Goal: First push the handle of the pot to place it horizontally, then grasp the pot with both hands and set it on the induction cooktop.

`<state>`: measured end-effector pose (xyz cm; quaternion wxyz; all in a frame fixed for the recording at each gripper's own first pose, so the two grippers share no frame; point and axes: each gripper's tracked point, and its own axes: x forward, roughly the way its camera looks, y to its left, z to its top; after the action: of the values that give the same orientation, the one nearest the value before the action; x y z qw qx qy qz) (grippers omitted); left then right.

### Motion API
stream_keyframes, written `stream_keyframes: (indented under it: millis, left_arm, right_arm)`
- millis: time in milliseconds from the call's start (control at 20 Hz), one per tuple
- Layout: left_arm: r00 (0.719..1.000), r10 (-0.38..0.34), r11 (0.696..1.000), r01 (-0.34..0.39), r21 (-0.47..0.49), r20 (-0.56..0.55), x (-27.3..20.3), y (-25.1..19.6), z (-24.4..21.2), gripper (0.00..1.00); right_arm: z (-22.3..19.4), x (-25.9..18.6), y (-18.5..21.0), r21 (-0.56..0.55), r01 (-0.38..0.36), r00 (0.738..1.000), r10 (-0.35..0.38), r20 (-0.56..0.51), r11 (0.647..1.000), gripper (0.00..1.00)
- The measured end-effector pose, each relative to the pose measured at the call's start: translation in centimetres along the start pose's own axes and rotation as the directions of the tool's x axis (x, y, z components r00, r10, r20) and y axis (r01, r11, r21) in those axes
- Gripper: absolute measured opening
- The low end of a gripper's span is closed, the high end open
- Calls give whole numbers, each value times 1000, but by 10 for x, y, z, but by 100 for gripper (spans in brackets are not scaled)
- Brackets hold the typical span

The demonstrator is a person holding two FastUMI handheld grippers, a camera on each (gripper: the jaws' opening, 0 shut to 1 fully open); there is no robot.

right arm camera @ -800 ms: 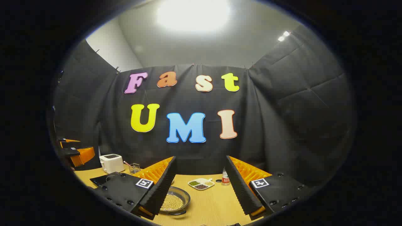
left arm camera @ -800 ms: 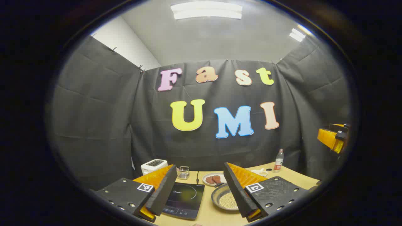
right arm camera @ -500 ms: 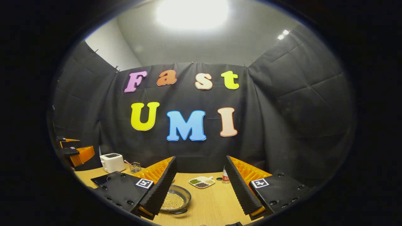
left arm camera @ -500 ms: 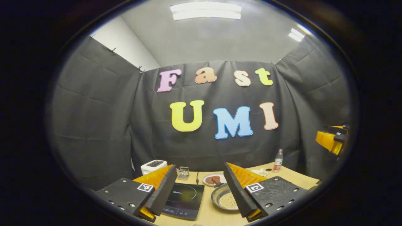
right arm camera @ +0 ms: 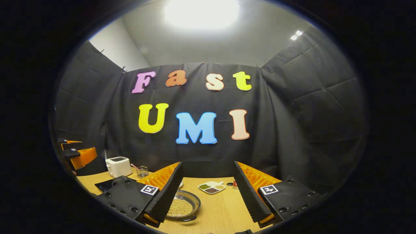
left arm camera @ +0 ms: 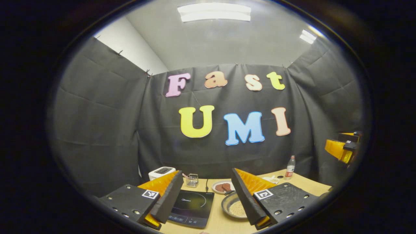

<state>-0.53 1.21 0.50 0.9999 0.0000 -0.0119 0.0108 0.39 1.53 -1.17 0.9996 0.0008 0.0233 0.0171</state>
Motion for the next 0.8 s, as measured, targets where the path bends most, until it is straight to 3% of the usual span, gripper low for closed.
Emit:
stream_keyframes:
  millis: [700, 800]
  left_arm:
    - [1000, 9, 1000, -9, 1, -4, 0, 6, -3, 87]
    - [1000, 8, 1000, -8, 3, -5, 1, 5, -3, 87]
  right_arm:
    - [-7, 8, 2, -7, -9, 1000, 9, -25, 1000, 97]
    - [-8, 9, 2, -17, -10, 1000, 9, -27, 1000, 91]
